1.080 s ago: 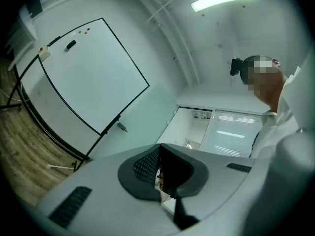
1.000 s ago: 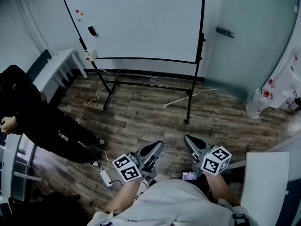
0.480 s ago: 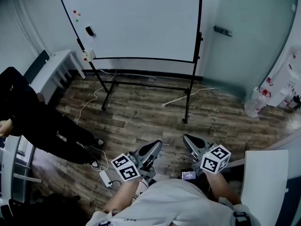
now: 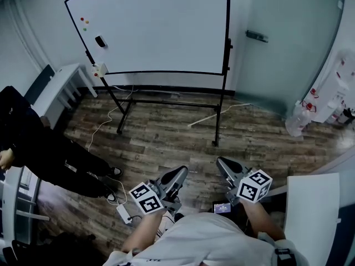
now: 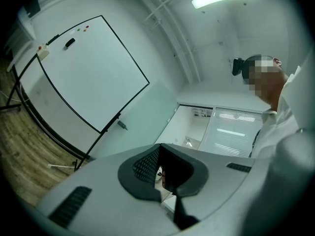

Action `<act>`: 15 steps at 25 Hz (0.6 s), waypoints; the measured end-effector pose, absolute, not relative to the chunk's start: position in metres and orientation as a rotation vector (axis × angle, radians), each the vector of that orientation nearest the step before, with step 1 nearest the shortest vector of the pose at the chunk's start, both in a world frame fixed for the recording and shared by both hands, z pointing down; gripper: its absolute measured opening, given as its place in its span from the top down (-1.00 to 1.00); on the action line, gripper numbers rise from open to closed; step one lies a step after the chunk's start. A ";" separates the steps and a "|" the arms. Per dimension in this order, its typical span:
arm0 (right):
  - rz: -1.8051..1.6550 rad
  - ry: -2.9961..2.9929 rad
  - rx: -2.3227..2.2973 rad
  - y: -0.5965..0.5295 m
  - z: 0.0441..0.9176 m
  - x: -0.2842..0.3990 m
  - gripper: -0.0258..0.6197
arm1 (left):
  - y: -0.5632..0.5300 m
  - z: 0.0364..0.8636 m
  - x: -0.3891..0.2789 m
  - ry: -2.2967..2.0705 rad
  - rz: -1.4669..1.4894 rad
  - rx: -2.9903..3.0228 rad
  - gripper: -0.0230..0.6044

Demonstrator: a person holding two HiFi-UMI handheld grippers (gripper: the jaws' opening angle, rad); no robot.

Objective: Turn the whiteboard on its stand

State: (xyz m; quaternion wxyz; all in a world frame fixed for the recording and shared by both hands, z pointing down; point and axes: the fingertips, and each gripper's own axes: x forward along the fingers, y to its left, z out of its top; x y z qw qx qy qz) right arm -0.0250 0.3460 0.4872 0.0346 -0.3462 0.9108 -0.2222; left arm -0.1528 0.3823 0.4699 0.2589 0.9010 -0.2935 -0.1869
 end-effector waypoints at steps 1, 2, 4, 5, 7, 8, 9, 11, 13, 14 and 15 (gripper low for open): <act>-0.679 2.798 -1.077 0.345 0.488 -0.022 0.84 | 0.381 0.470 -0.151 -0.796 -0.506 2.444 0.91; -0.675 2.796 -1.086 0.344 0.488 -0.019 0.84 | 0.380 0.469 -0.150 -0.796 -0.505 2.446 0.90; -0.670 2.789 -1.098 0.343 0.489 -0.012 0.83 | 0.378 0.469 -0.146 -0.794 -0.502 2.450 0.90; -0.667 2.786 -1.103 0.342 0.489 -0.009 0.83 | 0.377 0.468 -0.143 -0.793 -0.502 2.452 0.91; -0.664 2.784 -1.110 0.340 0.489 0.000 0.83 | 0.375 0.468 -0.135 -0.792 -0.501 2.454 0.91; -0.661 2.784 -1.112 0.340 0.489 0.004 0.83 | 0.375 0.468 -0.131 -0.791 -0.501 2.454 0.91; -0.656 2.786 -1.114 0.340 0.489 0.008 0.83 | 0.374 0.468 -0.127 -0.789 -0.501 2.454 0.91; -0.640 2.795 -1.118 0.340 0.490 0.014 0.83 | 0.374 0.469 -0.119 -0.784 -0.501 2.455 0.90; -0.624 2.801 -1.124 0.339 0.490 0.021 0.83 | 0.373 0.470 -0.111 -0.780 -0.501 2.456 0.91; -0.618 2.802 -1.128 0.338 0.490 0.026 0.83 | 0.372 0.471 -0.107 -0.778 -0.500 2.457 0.91; -0.614 2.802 -1.133 0.336 0.490 0.031 0.83 | 0.371 0.471 -0.101 -0.777 -0.499 2.456 0.91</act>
